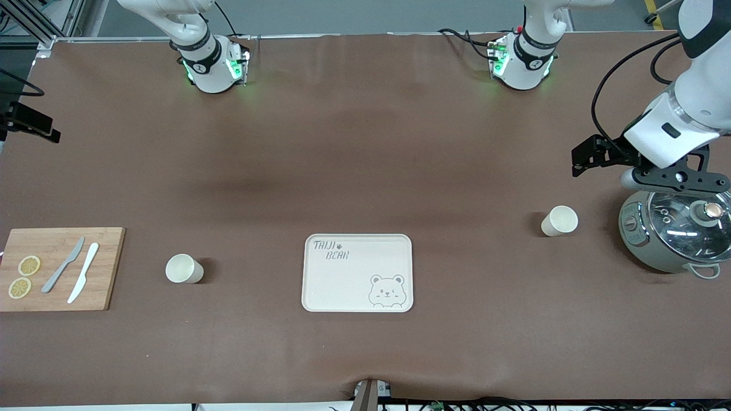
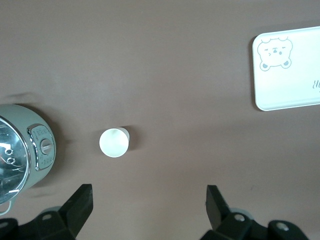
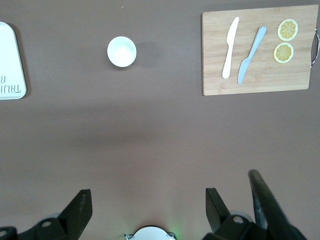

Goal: Place white IKEA cup upright on tray with both arms
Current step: 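Reach the left gripper down to the white cup beside the pot and grasp it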

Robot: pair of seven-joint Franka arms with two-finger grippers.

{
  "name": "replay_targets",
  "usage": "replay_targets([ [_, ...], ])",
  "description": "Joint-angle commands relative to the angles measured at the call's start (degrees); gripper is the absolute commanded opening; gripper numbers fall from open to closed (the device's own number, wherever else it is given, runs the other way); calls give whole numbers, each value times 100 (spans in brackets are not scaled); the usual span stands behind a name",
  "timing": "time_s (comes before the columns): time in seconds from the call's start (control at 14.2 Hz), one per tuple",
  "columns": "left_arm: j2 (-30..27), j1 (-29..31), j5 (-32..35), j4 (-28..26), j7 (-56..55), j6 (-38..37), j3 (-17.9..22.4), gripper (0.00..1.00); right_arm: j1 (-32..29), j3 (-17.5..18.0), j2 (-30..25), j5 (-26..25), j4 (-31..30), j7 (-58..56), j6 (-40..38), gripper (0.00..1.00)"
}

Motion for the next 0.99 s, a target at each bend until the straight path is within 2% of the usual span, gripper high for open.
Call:
replay_targets([
  [0.0, 34, -21, 171, -27, -6, 178, -1, 100, -57, 43, -304, 27, -417, 59, 195, 100],
  [0.14, 43, -13, 153, -44, 72, 214, -10, 100, -40, 51, -394, 27, -552, 59, 381, 100],
  [0.28, 17, -4, 118, -411, 82, 545, -18, 100, -31, 60, -394, 27, -552, 59, 391, 100],
  [0.56, -36, 13, 162, -1676, 204, 1749, -18, 100, -22, 60, -376, 27, -543, 59, 417, 100],
  [0.92, 60, 742, 171, -3250, 1468, 3647, -27, 100, -22, 60, -359, 27, -552, 59, 426, 100],
])
